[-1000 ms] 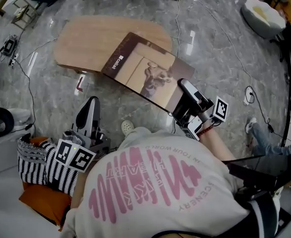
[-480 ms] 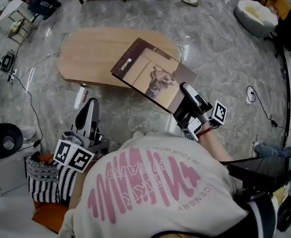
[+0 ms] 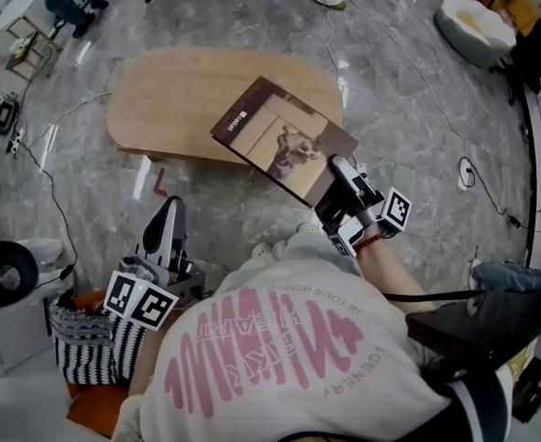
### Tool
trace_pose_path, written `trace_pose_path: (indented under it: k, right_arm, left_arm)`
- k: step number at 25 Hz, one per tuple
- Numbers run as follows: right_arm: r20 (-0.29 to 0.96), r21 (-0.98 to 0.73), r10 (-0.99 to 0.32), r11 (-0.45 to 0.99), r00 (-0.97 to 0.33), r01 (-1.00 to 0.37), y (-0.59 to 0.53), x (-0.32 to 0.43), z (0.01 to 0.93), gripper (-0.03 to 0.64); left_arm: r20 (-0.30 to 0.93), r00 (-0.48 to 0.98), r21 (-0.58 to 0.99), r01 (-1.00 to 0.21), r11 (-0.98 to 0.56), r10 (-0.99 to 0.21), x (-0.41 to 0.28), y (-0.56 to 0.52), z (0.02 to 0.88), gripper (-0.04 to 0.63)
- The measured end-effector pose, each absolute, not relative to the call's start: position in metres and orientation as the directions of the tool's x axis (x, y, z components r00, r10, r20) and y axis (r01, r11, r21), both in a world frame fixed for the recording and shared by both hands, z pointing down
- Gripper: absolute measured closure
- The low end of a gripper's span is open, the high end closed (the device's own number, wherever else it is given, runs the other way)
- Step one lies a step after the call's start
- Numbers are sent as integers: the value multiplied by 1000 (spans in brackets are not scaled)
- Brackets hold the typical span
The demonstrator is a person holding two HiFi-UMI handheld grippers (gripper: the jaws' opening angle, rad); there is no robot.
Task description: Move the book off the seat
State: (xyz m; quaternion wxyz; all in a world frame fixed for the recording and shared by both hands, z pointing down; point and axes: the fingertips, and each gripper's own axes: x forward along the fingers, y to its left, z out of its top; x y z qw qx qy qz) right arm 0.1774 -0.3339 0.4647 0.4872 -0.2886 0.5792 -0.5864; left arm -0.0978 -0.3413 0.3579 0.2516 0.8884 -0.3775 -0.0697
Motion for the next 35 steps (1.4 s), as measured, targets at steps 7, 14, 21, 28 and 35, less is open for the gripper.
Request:
trace_pose_path:
  k: [7,14,21,28,35]
  right_arm:
    - [-208,-955,-900,103,-382,278,-352,171,489,445]
    - [-141,-961,-897,24,-418,274,-376,174,533,445]
    - [-86,-968,-861,-46,-500,245,-394,180,566,445]
    - [-10,-966,-829,-136,-559,219,-410,182,613,445]
    - [97,-959,-768,-242,-634,146,-421,187,662,445]
  left_arm:
    - [135,675,505,-677,-536,-725,-98,-336,368,588]
    - [115,651,524,-682,-511,-751,-90,-342,364,588]
    - [112,609,560,-692,-457,-785,-73,-364,373,588]
    - [161,554,557,-734,-388,-817,-67,-367,385,588]
    - [224,456,555,-786,-272,-862,-70,-356,397,588]
